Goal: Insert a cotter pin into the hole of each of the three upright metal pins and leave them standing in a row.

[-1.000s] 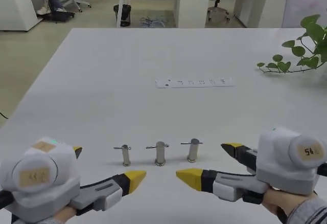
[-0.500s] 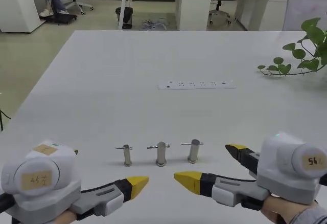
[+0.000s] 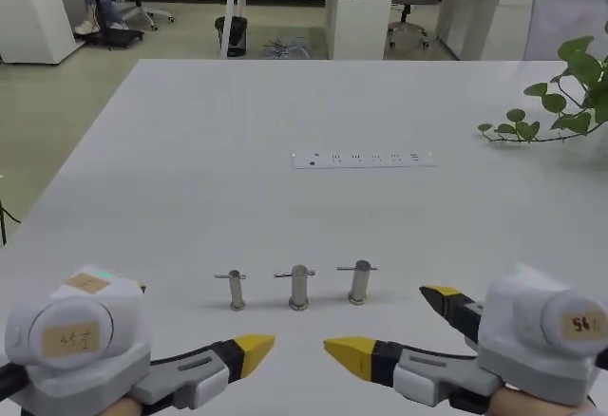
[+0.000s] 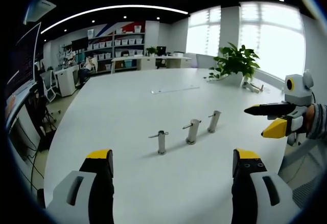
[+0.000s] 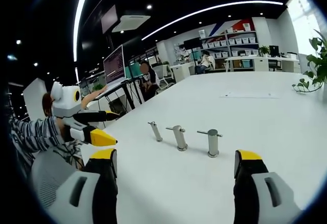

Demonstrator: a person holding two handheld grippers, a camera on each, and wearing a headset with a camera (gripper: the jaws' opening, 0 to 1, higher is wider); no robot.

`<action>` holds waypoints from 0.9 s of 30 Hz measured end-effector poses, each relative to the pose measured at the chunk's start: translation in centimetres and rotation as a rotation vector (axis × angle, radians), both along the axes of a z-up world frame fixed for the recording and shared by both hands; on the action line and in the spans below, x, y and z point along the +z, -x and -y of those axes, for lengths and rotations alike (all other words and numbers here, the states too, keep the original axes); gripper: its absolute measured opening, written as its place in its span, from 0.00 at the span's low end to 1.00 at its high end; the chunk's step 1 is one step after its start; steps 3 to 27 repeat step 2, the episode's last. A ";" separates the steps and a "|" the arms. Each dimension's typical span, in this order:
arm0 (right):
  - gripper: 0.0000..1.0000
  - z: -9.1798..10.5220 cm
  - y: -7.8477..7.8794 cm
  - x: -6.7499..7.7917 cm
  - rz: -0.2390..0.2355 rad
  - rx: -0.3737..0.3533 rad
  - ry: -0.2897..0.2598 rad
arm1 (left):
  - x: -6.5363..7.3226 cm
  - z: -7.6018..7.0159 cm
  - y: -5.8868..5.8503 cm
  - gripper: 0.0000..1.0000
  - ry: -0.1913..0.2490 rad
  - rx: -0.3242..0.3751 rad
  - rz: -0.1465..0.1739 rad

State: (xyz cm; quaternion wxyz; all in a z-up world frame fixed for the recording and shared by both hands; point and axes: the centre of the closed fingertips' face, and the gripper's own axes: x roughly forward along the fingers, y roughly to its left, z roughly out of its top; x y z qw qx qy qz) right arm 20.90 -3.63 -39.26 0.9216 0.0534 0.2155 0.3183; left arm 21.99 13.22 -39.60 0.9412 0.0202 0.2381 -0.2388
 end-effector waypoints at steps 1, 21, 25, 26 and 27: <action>0.94 0.0 0.0 0.0 0.000 0.000 -0.001 | 0.0 0.0 0.0 0.96 -0.002 0.000 0.000; 0.93 0.0 0.0 0.0 0.000 -0.001 -0.002 | 0.0 -0.1 0.0 0.95 -0.004 0.001 -0.002; 0.93 0.0 0.0 0.0 0.000 -0.001 -0.002 | 0.0 -0.1 0.0 0.95 -0.004 0.001 -0.002; 0.93 0.0 0.0 0.0 0.000 -0.001 -0.002 | 0.0 -0.1 0.0 0.95 -0.004 0.001 -0.002; 0.93 0.0 0.0 0.0 0.000 -0.001 -0.002 | 0.0 -0.1 0.0 0.95 -0.004 0.001 -0.002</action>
